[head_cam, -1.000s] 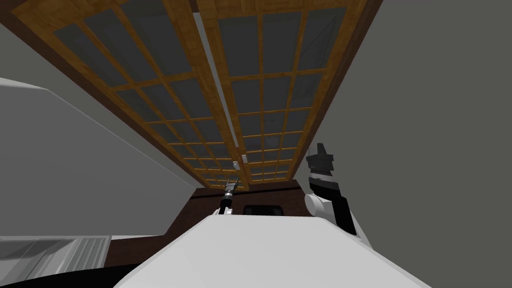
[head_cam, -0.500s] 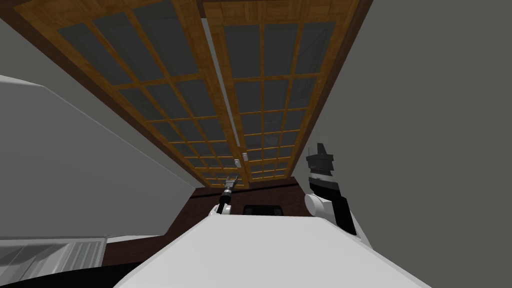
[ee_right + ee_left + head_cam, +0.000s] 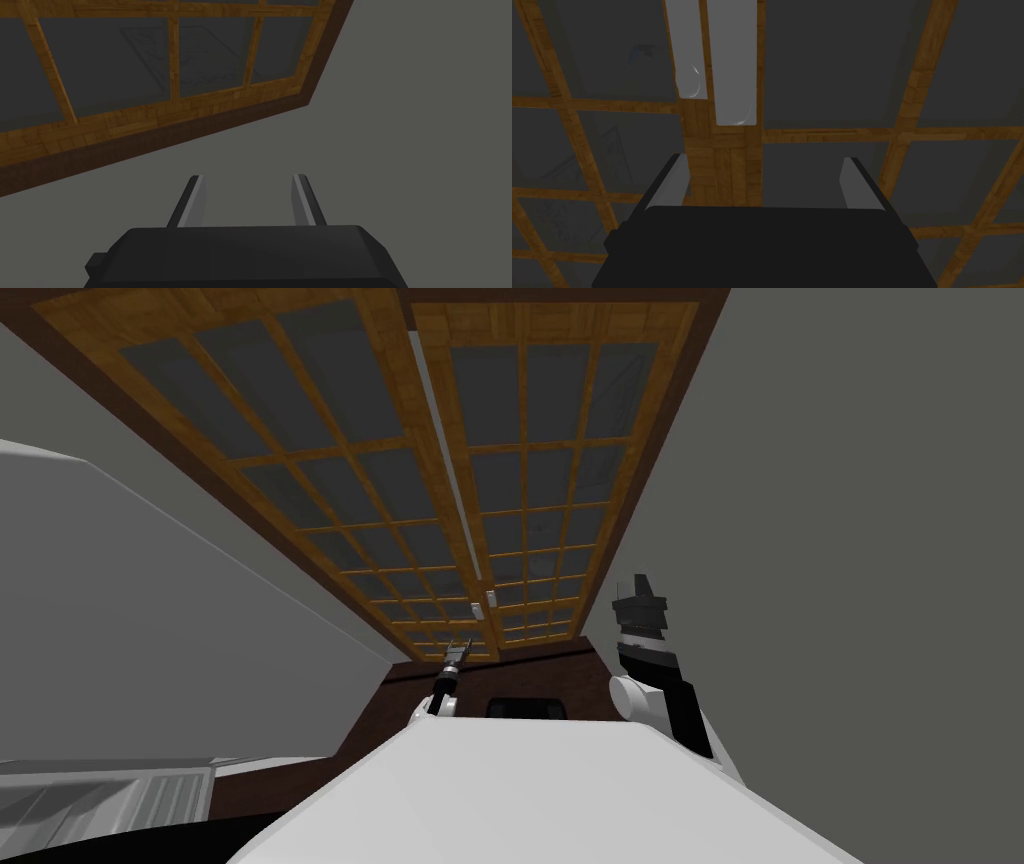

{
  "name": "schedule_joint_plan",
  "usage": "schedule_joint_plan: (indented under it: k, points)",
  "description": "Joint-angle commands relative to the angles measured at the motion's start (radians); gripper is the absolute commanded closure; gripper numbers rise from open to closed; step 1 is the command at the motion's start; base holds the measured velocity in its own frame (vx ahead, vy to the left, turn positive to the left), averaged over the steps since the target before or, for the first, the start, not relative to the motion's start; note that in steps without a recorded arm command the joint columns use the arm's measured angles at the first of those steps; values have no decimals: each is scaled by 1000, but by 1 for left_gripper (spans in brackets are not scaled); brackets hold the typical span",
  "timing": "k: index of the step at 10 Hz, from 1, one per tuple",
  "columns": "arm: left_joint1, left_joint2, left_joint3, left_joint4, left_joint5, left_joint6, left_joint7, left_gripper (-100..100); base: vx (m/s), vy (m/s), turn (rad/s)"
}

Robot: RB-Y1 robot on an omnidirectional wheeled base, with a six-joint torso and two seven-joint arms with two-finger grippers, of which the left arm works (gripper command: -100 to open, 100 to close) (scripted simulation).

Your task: Pull the door open

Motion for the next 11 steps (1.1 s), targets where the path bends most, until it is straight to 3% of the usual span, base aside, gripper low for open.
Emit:
schedule_joint_plan:
  k: [1, 3, 4, 5, 10, 11]
  points:
    - [21, 29, 12, 5, 8, 15, 21, -100, -51, 22, -31]
    - [21, 29, 12, 5, 8, 15, 21, -100, -12, 5, -3]
    - [25, 57, 26, 14, 19, 22, 38, -100, 81, -16, -129]
    - [22, 62, 28, 15, 20, 23, 41, -100, 163, -27, -106]
    - [-11, 72, 30, 5, 26, 26, 51, -100, 193, -38, -77]
    - [-29, 72, 28, -1, 26, 26, 53, -100, 187, -37, -100]
